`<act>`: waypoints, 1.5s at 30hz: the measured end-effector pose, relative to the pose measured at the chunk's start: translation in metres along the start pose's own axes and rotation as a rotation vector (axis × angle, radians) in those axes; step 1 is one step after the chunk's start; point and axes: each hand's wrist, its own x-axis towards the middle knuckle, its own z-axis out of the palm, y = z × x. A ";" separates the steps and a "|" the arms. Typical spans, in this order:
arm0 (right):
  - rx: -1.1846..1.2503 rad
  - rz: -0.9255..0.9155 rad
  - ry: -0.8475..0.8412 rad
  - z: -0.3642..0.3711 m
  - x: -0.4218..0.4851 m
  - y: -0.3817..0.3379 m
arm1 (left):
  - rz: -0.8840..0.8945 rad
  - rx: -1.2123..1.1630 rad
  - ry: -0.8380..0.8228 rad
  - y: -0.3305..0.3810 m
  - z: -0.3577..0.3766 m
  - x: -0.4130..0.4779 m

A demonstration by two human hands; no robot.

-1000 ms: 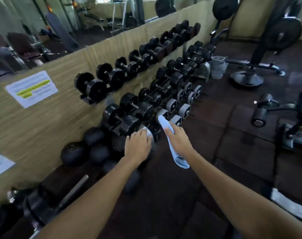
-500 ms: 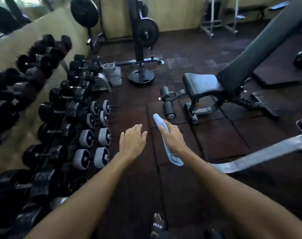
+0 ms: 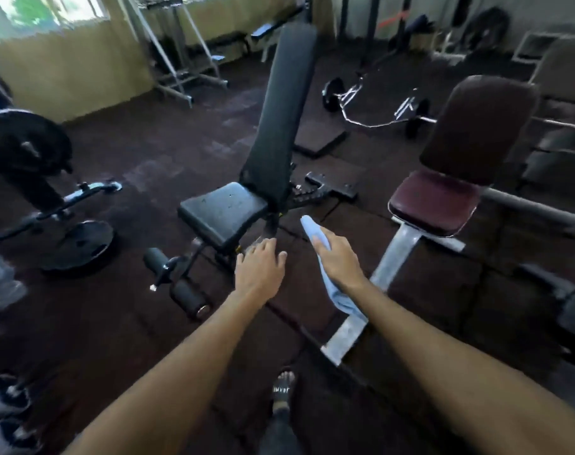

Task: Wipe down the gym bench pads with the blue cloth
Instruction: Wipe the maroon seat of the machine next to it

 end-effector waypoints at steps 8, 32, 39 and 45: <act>0.027 0.298 0.308 -0.091 0.134 0.037 | 0.364 0.010 -0.171 0.103 0.020 0.212; -0.168 0.797 0.395 -0.314 0.448 0.348 | 0.622 0.156 -0.564 0.454 0.320 0.561; -0.506 0.746 0.390 -0.244 0.511 0.461 | 0.655 0.153 -0.541 0.452 0.460 0.623; -0.613 0.721 0.473 -0.190 0.514 0.505 | 0.807 0.123 -0.320 0.431 0.537 0.648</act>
